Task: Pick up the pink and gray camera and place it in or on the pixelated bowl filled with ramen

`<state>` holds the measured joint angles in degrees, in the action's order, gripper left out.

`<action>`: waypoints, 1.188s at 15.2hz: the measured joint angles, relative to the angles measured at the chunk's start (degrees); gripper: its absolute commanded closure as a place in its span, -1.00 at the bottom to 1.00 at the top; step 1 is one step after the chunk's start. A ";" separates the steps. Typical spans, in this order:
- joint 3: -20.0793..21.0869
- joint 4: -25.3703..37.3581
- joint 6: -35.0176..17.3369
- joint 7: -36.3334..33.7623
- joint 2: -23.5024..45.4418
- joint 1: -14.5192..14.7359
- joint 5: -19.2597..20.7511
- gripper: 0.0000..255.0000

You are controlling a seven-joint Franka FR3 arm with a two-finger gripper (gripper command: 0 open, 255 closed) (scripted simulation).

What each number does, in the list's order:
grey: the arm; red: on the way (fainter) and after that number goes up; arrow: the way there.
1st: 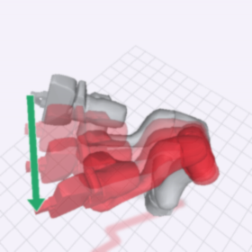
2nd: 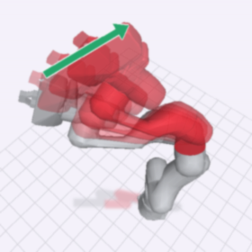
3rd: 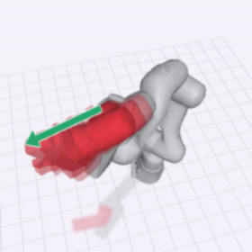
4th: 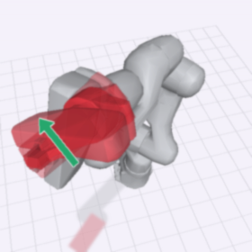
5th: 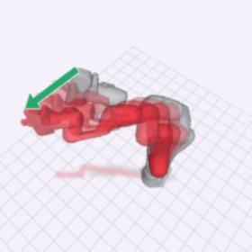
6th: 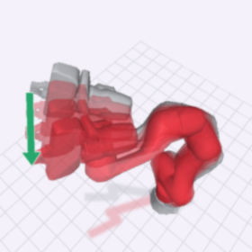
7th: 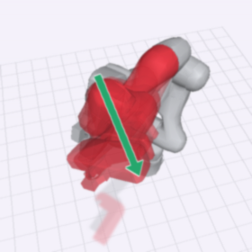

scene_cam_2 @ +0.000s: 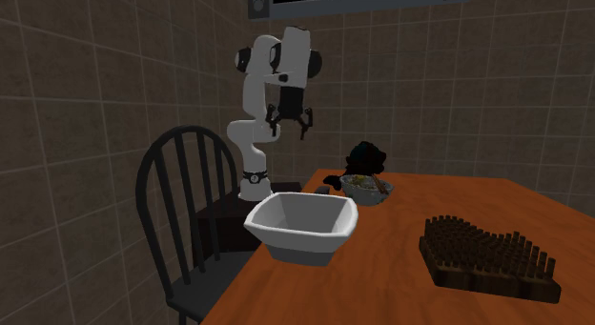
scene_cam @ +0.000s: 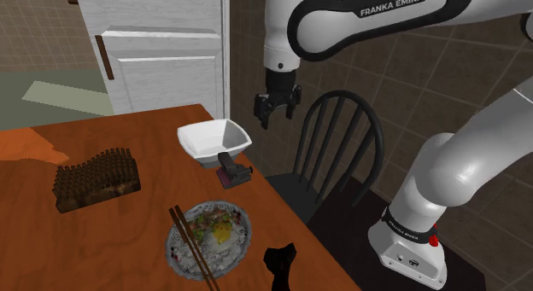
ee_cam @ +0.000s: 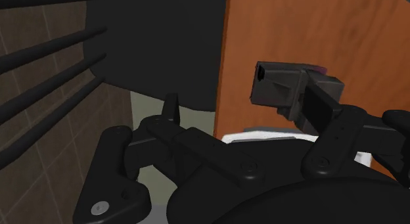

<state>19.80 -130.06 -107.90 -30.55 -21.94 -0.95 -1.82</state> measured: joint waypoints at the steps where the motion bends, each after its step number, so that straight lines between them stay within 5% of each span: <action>1: 0.93 0.39 -1.46 -1.64 2.02 -0.22 0.60 -1.00; 11: 7.87 11.67 -9.24 -21.30 25.12 0.08 12.03 -1.00; 14: 7.78 17.68 -9.37 -26.67 33.20 1.60 16.76 -1.00; 18: 7.36 17.63 -11.50 -28.93 35.99 2.29 18.68 -1.00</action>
<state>27.16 -112.43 -119.40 -59.47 14.05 1.34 16.85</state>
